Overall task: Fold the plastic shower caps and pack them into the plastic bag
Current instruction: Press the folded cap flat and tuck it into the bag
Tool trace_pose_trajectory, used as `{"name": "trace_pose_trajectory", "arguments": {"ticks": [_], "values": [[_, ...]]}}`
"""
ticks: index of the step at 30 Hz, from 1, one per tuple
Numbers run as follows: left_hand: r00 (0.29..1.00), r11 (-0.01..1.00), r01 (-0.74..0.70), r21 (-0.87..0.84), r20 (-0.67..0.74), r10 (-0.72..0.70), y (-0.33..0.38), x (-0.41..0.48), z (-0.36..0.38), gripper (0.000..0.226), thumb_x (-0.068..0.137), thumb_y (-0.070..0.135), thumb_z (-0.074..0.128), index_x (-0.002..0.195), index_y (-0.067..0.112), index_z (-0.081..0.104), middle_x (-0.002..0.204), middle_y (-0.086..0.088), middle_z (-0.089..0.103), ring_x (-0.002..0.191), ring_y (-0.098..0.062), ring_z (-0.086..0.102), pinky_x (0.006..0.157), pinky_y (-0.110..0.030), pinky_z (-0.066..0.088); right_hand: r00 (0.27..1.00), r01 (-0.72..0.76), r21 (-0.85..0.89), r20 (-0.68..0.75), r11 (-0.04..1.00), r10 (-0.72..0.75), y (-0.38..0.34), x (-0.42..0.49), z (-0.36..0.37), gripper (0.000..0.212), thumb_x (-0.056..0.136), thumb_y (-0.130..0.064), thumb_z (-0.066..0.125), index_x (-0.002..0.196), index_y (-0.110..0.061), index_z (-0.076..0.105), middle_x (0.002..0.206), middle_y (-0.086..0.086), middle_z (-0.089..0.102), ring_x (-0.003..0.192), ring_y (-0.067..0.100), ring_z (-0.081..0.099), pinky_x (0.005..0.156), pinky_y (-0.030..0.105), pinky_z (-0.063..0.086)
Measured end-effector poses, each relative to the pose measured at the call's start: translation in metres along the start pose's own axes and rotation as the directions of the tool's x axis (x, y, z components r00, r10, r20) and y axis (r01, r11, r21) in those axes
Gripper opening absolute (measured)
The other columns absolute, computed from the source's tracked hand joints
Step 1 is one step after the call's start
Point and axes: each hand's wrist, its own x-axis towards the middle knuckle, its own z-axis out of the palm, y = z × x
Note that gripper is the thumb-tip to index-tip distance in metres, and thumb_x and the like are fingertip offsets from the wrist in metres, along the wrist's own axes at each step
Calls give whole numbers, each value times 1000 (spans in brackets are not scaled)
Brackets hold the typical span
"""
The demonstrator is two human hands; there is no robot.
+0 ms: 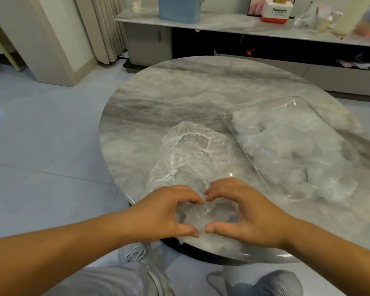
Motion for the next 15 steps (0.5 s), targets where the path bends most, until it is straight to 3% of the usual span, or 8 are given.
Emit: {"name": "trace_pose_trajectory", "arguments": {"ticks": [4, 8, 10, 13, 15], "values": [[984, 954, 153, -258, -50, -171, 4, 6, -4, 42, 69, 27, 93, 105, 27, 73, 103, 19, 72, 100, 0, 67, 92, -17, 51, 989, -144, 127, 12, 981, 144, 5, 3, 4, 47, 75, -62, 78, 110, -33, 69, 105, -22, 70, 105, -5, 63, 96, 25, 51], [958, 863, 230, -450, -50, -282, 1, 14, -9, 18, 79, 14, 86, 94, 13, 75, 92, -3, 77, 84, -12, 72, 80, -22, 57, 982, -179, 194, -26, 964, 188, 4, 8, 5, 23, 84, -48, 76, 99, -32, 70, 92, -16, 72, 93, 0, 68, 88, 28, 55], [940, 809, 261, -526, -53, -337, 0, 18, -11, 7, 85, 11, 80, 90, 8, 75, 87, -11, 76, 76, -15, 69, 71, -22, 55, 976, -201, 257, -27, 945, 215, 1, 9, 4, 23, 85, -50, 75, 95, -30, 70, 90, -11, 72, 87, 6, 68, 84, 30, 56], [917, 752, 308, -583, -28, -398, 0, 22, -14, 7, 91, 10, 73, 91, 3, 73, 83, -14, 76, 69, -18, 63, 63, -27, 49, 967, -247, 263, -2, 933, 256, 2, 10, 5, 38, 78, -64, 71, 97, -32, 68, 87, -9, 70, 79, 9, 66, 75, 26, 56], [898, 723, 350, -596, -4, -439, -1, 25, -15, 11, 92, 12, 72, 93, 1, 71, 82, -16, 76, 66, -18, 61, 62, -30, 48, 961, -270, 211, 6, 939, 275, 2, 12, 8, 26, 85, -55, 71, 93, -31, 67, 83, -13, 69, 71, 6, 64, 69, 25, 55]]}}
